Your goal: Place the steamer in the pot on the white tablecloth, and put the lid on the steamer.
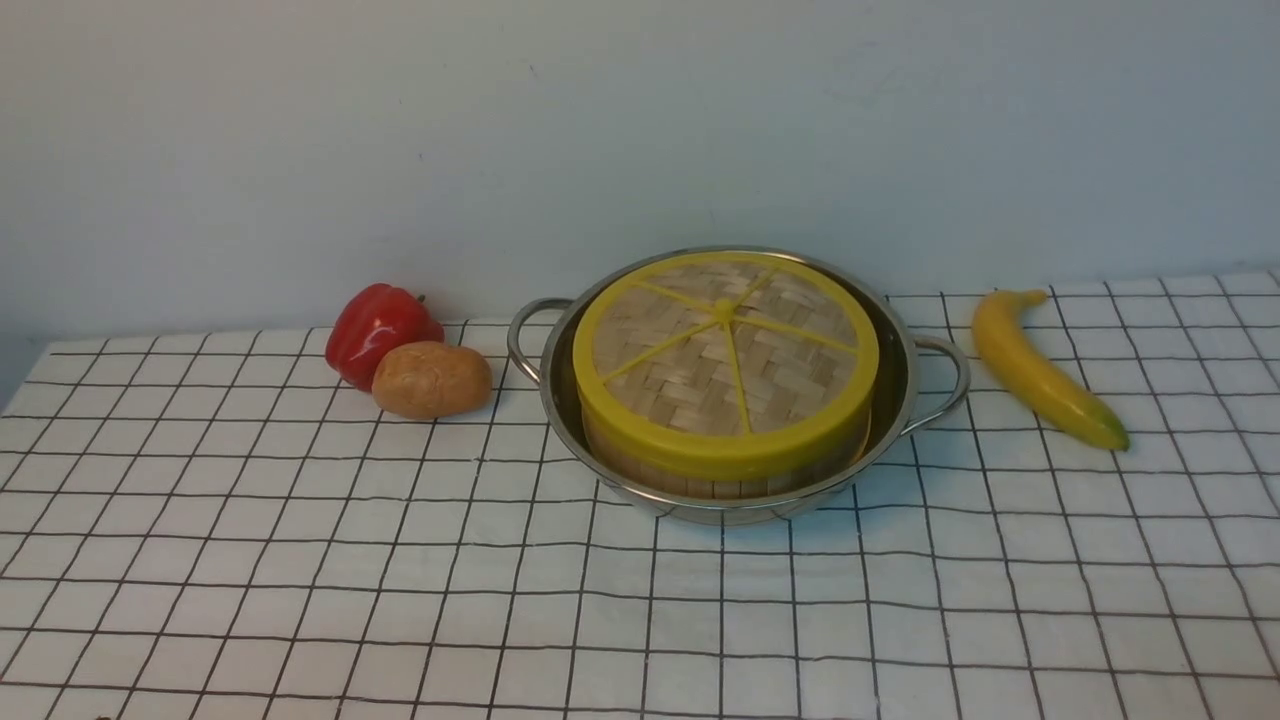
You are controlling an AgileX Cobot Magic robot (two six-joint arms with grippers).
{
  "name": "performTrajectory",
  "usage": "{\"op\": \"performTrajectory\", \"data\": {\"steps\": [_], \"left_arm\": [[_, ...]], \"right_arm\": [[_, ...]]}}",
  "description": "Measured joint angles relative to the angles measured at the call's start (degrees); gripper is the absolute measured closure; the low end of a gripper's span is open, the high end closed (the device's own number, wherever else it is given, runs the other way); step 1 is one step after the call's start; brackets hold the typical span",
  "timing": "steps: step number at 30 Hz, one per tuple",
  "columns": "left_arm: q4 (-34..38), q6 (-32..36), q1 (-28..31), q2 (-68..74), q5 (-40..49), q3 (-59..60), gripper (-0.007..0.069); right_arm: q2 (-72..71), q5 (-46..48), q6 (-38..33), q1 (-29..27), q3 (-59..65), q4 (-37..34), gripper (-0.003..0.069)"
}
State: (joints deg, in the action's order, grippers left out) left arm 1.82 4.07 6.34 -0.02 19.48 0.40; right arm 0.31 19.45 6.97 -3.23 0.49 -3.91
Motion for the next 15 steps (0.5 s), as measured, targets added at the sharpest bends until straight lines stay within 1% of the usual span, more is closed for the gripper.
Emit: {"op": "performTrajectory", "data": {"steps": [15], "left_arm": [[0.00,0.00,0.00,0.00,0.00,0.00,0.0151]], "right_arm": [[0.00,0.22,1.31,0.00,0.00,-0.18,0.0491]]}}
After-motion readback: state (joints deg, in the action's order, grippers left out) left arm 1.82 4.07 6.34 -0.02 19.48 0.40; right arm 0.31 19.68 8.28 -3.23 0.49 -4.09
